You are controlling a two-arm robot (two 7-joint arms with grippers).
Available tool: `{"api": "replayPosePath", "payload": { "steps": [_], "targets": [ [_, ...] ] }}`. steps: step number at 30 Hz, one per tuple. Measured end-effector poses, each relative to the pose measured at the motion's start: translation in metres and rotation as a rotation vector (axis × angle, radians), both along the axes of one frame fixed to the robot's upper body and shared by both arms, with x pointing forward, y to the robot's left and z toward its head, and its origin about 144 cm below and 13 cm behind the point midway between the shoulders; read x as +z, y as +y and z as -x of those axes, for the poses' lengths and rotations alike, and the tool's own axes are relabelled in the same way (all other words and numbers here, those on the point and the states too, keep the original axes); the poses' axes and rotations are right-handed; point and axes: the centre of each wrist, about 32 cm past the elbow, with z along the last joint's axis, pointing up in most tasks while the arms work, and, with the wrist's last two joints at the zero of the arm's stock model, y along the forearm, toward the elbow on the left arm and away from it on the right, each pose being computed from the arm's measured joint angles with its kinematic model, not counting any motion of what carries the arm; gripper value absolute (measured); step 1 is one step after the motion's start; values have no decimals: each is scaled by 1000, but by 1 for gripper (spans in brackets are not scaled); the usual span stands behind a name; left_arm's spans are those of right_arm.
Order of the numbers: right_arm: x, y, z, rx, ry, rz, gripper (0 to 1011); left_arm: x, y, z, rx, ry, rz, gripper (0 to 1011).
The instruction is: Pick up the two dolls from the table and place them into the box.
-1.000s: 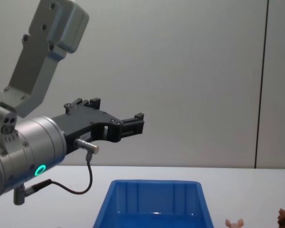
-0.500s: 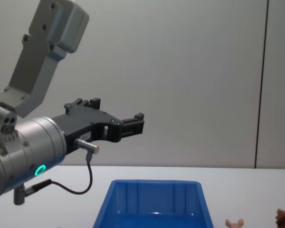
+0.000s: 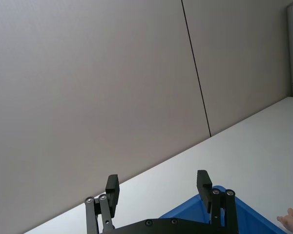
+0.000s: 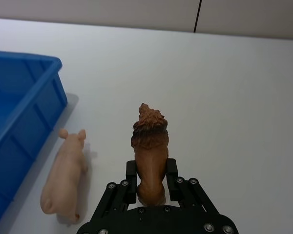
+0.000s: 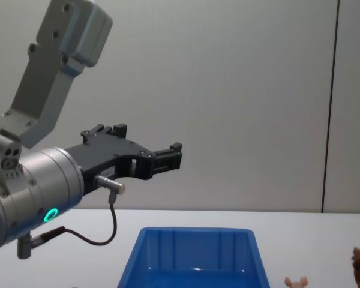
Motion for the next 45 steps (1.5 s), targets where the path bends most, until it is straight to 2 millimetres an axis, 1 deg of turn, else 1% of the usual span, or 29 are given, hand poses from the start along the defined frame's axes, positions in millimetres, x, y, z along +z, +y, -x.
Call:
{"api": "replayPosePath", "payload": {
  "steps": [7, 18, 26, 28, 38, 39, 40, 42, 43, 44, 45],
  "targets": [
    [11, 1, 0, 34, -76, 0, 343, 0, 0, 0, 0, 0, 0, 1001],
    [27, 6, -3, 147, -177, -24, 342, 0, 0, 0, 0, 0, 0, 1001],
    [38, 14, -12, 277, -232, -55, 342, 0, 0, 0, 0, 0, 0, 1001],
    [39, 15, -12, 287, -234, -58, 342, 0, 0, 0, 0, 0, 0, 1001],
    [44, 30, -27, 440, -251, -91, 345, 0, 0, 0, 0, 0, 0, 1001],
    [44, 34, -31, 464, -249, -96, 366, 0, 0, 0, 0, 0, 0, 1001],
    [44, 35, -32, 474, -248, -98, 425, 0, 0, 0, 0, 0, 0, 1001],
    [44, 41, -37, 511, -244, -106, 460, 0, 0, 0, 0, 0, 0, 1001],
    [44, 43, -38, 522, -242, -108, 518, 0, 0, 0, 0, 0, 0, 1001],
    [43, 45, -40, 533, -239, -111, 518, 0, 0, 0, 0, 0, 0, 1001],
    [43, 49, -43, 552, -235, -114, 563, 0, 0, 0, 0, 0, 0, 1001]
  ]
}}
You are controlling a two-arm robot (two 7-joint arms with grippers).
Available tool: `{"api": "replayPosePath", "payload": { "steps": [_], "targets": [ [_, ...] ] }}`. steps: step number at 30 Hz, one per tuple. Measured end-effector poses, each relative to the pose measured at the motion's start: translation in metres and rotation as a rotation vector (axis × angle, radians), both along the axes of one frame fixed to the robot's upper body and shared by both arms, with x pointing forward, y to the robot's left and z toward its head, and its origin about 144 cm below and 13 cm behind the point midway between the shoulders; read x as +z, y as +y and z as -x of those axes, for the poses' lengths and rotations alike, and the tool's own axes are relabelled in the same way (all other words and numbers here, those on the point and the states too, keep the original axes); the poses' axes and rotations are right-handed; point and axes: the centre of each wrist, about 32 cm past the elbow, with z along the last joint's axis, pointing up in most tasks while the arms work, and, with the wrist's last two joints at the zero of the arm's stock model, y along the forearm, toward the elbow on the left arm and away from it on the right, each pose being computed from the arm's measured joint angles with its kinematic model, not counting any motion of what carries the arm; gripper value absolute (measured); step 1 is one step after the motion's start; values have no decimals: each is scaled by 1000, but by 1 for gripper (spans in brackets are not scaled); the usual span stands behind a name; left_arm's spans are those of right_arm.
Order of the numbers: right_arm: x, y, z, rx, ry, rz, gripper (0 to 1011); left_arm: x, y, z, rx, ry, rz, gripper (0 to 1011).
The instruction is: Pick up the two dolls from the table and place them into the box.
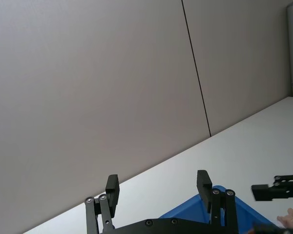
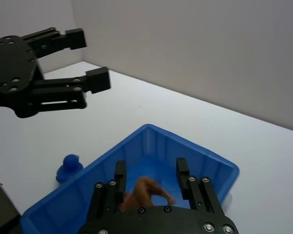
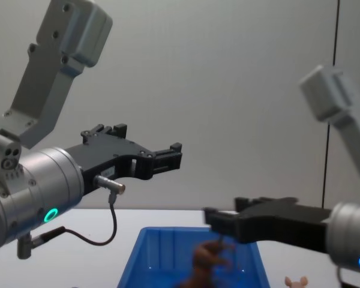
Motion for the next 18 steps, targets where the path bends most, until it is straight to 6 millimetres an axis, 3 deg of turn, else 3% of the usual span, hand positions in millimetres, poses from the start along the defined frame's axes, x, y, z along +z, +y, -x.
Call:
{"api": "replayPosePath", "payload": {
  "steps": [11, 15, 18],
  "targets": [
    [-5, 16, -12, 46, 18, 8, 902, 0, 0, 0, 0, 0, 0, 1001],
    [-6, 18, -12, 24, 17, 13, 989, 0, 0, 0, 0, 0, 0, 1001],
    [-7, 18, -10, -1, 19, 18, 1001, 0, 0, 0, 0, 0, 0, 1001]
  ]
}}
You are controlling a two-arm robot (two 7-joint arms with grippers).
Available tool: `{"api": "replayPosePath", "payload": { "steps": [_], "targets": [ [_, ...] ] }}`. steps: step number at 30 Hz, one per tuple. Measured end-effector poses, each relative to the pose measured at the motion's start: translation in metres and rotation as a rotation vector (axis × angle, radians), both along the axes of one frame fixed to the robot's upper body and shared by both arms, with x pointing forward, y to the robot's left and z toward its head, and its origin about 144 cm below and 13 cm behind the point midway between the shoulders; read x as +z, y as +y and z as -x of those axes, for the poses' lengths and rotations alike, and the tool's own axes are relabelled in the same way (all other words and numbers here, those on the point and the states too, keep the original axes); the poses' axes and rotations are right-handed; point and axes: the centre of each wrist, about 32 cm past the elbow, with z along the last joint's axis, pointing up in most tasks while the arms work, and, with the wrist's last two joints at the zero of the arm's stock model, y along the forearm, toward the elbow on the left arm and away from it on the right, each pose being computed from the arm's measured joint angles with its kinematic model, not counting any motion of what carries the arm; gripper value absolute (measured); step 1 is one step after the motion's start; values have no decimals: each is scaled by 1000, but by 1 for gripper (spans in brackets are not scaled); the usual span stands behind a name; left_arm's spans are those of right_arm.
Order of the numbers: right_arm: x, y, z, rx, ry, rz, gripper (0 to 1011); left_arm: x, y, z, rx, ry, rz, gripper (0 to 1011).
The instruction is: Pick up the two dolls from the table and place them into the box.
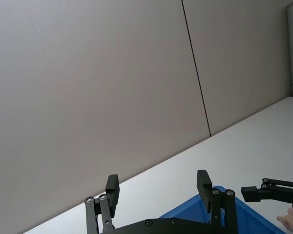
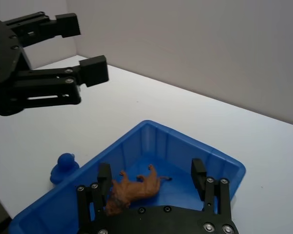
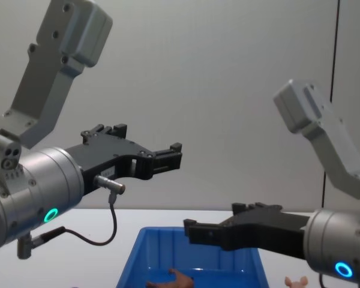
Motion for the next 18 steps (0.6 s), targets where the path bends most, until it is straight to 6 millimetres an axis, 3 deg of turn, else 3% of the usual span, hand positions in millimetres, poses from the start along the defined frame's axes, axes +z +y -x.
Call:
{"api": "replayPosePath", "payload": {
  "steps": [18],
  "targets": [
    [-3, -15, 30, -226, 12, 54, 1001, 0, 0, 0, 0, 0, 0, 1001]
  ]
}}
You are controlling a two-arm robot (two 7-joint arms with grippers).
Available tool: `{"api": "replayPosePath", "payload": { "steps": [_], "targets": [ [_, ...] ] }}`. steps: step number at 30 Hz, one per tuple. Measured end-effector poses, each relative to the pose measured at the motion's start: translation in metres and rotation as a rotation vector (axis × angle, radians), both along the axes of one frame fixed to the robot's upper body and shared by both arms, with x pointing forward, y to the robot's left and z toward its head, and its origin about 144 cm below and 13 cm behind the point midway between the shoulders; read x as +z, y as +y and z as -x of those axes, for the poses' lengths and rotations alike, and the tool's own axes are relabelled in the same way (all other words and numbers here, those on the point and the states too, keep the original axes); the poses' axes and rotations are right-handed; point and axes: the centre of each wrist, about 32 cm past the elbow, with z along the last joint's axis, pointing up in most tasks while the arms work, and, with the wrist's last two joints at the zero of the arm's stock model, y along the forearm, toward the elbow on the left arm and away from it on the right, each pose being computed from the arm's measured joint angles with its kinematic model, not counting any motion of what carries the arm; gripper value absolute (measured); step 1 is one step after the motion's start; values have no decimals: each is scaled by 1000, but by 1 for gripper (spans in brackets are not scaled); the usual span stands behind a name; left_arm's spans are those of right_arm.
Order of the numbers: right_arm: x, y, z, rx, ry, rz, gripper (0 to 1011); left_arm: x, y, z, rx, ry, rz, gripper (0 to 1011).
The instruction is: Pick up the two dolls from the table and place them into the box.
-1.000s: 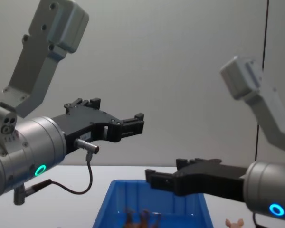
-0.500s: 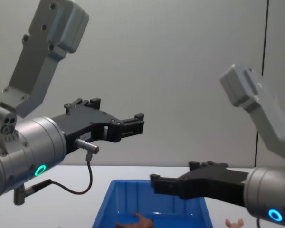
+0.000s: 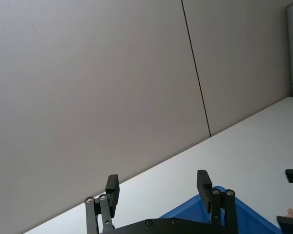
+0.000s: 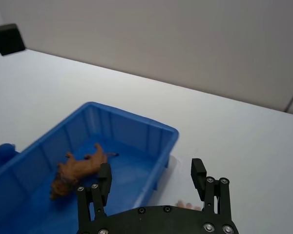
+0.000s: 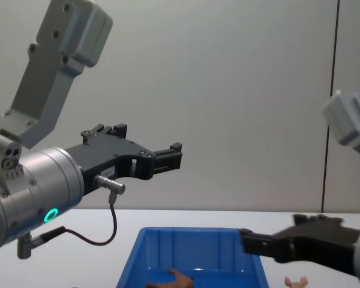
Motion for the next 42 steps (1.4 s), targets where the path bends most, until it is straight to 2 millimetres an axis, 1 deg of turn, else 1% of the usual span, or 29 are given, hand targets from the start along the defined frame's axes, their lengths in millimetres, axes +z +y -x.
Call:
{"api": "replayPosePath", "payload": {
  "steps": [8, 18, 29, 42],
  "targets": [
    [-2, -11, 19, -113, 20, 36, 1001, 0, 0, 0, 0, 0, 0, 1001],
    [-11, -19, 31, -190, 53, 72, 1001, 0, 0, 0, 0, 0, 0, 1001],
    [-24, -20, 35, -199, 78, 93, 1001, 0, 0, 0, 0, 0, 0, 1001],
    [-44, -12, 33, -171, 98, 115, 1001, 0, 0, 0, 0, 0, 0, 1001]
  ]
}}
